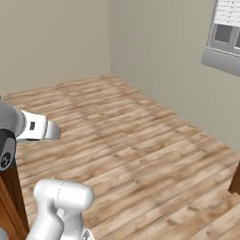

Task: Move the shaker and mustard from the cabinet to the dining counter.

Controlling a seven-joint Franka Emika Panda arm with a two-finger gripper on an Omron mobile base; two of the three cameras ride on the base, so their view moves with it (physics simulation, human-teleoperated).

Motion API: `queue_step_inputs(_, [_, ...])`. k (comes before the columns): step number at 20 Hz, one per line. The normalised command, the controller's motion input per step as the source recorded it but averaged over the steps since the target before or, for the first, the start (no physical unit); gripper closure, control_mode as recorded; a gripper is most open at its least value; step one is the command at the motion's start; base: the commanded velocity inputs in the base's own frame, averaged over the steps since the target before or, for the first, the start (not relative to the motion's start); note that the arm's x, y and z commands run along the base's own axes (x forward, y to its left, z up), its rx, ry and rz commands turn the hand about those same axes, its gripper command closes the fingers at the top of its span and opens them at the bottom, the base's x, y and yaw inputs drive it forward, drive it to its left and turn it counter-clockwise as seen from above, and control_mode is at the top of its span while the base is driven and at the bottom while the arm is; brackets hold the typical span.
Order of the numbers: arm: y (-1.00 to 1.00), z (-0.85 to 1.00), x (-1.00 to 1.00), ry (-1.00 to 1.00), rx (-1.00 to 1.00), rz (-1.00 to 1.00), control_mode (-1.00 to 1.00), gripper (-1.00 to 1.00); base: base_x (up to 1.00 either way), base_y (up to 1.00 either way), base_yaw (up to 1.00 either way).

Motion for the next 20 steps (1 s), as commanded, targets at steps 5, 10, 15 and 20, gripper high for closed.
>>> queue_step_inputs(5, [0.0, 0.0, 0.0, 0.0, 0.0, 0.0, 1.0, -1.0, 0.06, -1.0, -0.53])
queue_step_inputs(10, [0.0, 0.0, 0.0, 0.0, 0.0, 0.0, 1.0, -1.0, 0.13, -1.0, -0.52])
queue_step_inputs(15, [0.0, 0.0, 0.0, 0.0, 0.0, 0.0, 1.0, -1.0, 0.25, -1.0, -0.56])
queue_step_inputs(20, [0.0, 0.0, 0.0, 0.0, 0.0, 0.0, 1.0, -1.0, 0.56, -0.7, -0.54])
